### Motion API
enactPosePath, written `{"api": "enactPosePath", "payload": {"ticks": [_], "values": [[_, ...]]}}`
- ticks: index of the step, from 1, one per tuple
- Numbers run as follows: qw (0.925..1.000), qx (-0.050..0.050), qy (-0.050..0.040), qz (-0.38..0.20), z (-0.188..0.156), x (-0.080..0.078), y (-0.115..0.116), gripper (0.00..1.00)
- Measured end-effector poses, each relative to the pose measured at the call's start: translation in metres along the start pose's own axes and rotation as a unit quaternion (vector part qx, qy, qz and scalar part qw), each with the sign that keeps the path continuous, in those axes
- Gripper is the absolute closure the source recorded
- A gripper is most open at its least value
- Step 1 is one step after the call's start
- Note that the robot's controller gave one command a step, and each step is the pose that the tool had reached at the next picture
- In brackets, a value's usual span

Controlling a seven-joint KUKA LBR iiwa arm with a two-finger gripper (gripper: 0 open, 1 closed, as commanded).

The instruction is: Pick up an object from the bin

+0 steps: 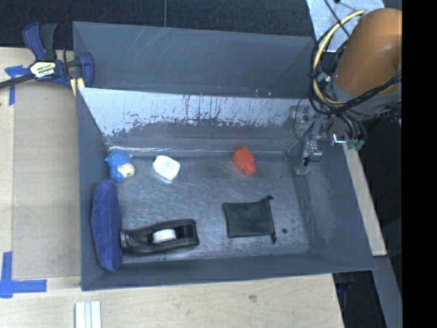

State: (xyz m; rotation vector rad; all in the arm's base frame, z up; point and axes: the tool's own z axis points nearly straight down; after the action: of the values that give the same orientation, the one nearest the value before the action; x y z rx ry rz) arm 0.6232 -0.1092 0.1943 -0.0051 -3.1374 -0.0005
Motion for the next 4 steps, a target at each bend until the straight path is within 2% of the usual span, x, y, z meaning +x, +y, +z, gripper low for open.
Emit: {"api": "enactPosePath", "payload": {"ticks": [1,2,3,4], "values": [[0.9944,0.0,-0.0011,-0.106,0.059,0.027,-0.008,0.0],[0.9738,0.0,-0.0025,-0.227,0.118,0.049,0.041,0.0],[0.9338,0.001,-0.002,-0.358,0.125,0.102,0.05,0.0],[0.9336,0.001,-0.0034,-0.358,0.124,0.101,0.05,1.0]]}}
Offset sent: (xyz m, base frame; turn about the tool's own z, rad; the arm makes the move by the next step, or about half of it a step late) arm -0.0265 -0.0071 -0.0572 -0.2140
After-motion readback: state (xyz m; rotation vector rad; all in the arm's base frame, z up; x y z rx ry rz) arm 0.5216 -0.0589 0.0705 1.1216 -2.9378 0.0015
